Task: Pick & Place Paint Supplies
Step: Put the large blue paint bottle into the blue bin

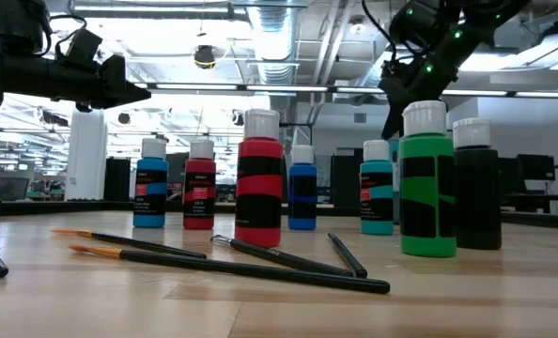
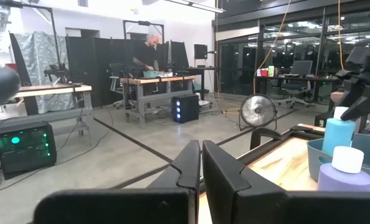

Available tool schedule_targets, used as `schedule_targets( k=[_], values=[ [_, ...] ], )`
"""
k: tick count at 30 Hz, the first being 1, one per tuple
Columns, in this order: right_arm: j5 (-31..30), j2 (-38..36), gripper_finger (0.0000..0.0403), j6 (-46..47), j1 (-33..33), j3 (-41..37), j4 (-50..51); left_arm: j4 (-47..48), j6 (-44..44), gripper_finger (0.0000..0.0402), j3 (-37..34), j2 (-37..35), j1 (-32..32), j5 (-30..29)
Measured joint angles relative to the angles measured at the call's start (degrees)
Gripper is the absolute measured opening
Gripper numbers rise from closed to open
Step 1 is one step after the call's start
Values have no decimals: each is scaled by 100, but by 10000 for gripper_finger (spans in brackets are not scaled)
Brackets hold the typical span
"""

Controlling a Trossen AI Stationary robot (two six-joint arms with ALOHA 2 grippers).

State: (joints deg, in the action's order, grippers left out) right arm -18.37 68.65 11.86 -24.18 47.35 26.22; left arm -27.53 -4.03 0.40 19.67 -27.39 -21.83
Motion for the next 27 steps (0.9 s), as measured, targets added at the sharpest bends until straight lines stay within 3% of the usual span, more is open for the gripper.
schedule_targets(
  k=[16,27],
  values=[
    [205,101,112,-130,-149,7,-182,-1,-1,8,0,1,1,1],
    [201,99,161,-88,-181,20,-164,0,0,8,-1,0,1,0]
  ],
)
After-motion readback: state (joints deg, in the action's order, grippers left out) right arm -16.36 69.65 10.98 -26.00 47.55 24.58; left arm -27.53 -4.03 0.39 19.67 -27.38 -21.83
